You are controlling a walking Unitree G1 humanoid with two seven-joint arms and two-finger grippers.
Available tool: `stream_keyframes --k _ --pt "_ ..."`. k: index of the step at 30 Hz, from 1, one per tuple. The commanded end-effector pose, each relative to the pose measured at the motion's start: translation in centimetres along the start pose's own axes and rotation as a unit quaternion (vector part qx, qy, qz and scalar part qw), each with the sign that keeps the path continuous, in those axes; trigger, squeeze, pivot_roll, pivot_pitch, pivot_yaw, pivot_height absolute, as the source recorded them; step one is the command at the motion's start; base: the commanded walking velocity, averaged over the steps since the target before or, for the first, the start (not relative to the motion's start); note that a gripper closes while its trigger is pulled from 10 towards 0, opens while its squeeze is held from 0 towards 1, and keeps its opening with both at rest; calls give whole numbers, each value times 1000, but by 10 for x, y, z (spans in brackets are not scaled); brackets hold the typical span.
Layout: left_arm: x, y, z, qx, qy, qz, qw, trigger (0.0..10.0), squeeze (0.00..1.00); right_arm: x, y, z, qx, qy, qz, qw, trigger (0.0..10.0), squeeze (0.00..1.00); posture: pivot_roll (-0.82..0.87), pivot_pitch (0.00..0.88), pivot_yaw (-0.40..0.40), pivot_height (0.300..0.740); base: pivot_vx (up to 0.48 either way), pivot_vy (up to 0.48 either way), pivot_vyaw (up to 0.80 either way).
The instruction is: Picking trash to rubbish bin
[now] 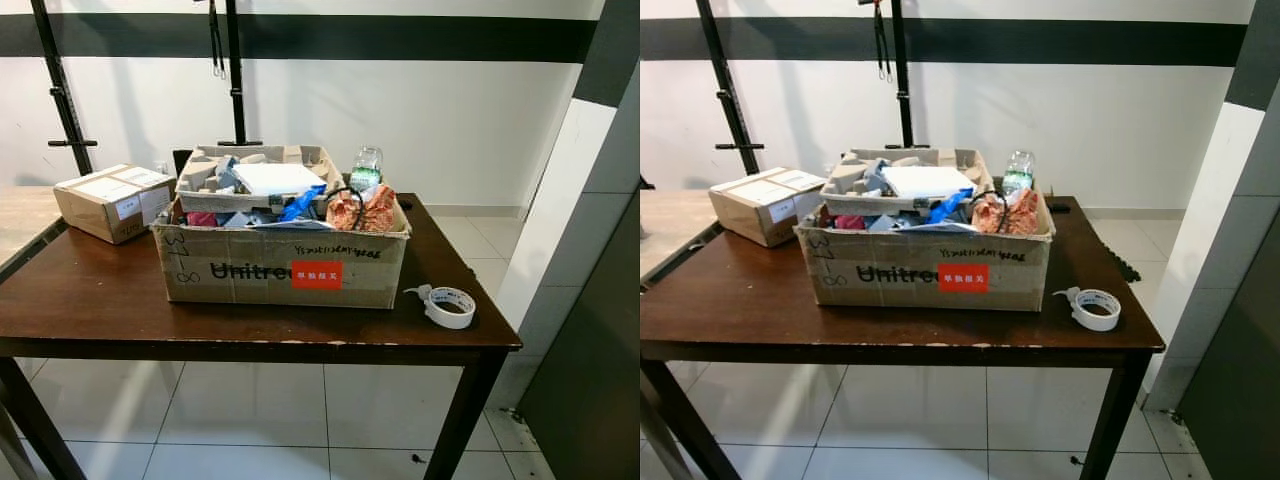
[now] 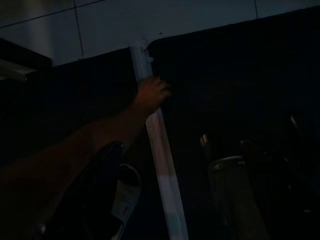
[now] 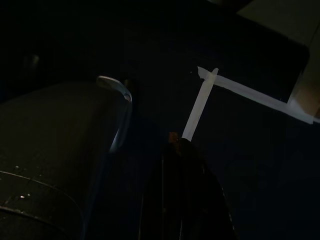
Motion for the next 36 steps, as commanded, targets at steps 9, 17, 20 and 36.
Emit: stream_keyframes --k 9,17,20,36 --pt "-7 -1 -3 -2 -1 15 1000 10000 0 -9 -1 3 2 -7 23 1000 10000 0 -77 109 -15 740 0 0 0" --pt "-9 -2 1 2 -2 15 1000 10000 0 -9 -1 8 6 -9 25 1000 10000 0 -77 115 -15 740 0 0 0" --pt "-9 -2 1 3 -2 16 1000 10000 0 -10 -1 8 5 -8 25 1000 10000 0 -78 115 -15 740 0 0 0" --pt "-5 -1 1 0 8 11 1000 10000 0 -12 -2 5 -3 -5 28 1000 10000 0 -80 107 -4 740 0 0 0"
Point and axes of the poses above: a point about 5 cm out from each wrist's last joint towards the gripper, its own y axis pointing out of the wrist towards the gripper, its own x axis along the axis of the wrist's last joint, z = x × y, the point moved 1 cm from there along y, pointing out of the wrist towards the gripper
